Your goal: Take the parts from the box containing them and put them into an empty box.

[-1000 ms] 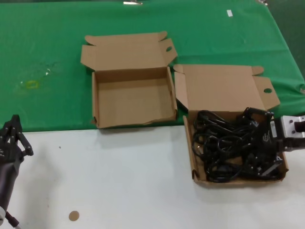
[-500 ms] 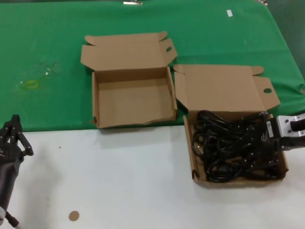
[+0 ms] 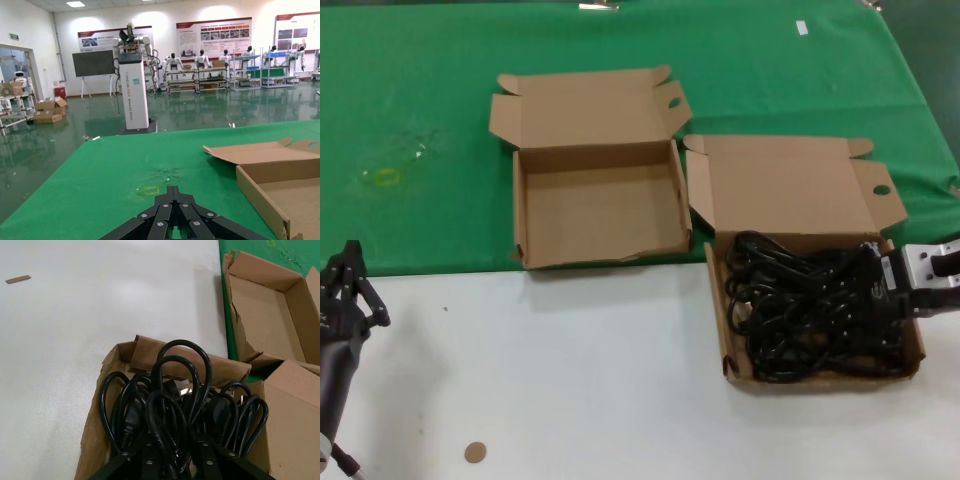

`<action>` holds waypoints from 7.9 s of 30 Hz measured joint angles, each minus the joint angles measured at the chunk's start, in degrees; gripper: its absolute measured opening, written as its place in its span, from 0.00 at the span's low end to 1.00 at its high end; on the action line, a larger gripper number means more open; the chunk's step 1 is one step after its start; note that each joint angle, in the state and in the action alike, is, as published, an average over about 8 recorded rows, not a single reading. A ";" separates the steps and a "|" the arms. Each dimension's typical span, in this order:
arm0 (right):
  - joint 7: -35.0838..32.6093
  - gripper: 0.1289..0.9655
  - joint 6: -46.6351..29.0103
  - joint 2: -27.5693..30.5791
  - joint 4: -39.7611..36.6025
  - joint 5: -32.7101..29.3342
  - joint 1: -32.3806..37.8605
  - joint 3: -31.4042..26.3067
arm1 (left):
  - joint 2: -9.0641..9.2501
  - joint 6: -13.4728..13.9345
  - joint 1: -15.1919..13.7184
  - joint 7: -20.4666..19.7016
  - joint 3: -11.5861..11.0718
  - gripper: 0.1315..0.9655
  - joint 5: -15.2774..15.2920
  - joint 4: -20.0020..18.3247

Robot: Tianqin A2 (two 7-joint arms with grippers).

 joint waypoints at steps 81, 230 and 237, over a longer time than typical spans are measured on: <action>-10.44 0.04 14.38 -43.81 -51.61 -10.42 37.10 -7.87 | 0.00 0.00 0.00 0.01 0.00 0.01 -0.01 0.00; 10.31 1.00 64.72 -31.87 17.93 18.55 -39.63 24.95 | 0.00 0.00 0.00 0.04 0.00 1.00 -0.03 0.00; 10.31 1.00 64.72 -31.87 17.93 18.55 -39.63 24.95 | 0.00 0.00 0.00 0.04 0.00 1.00 -0.03 0.00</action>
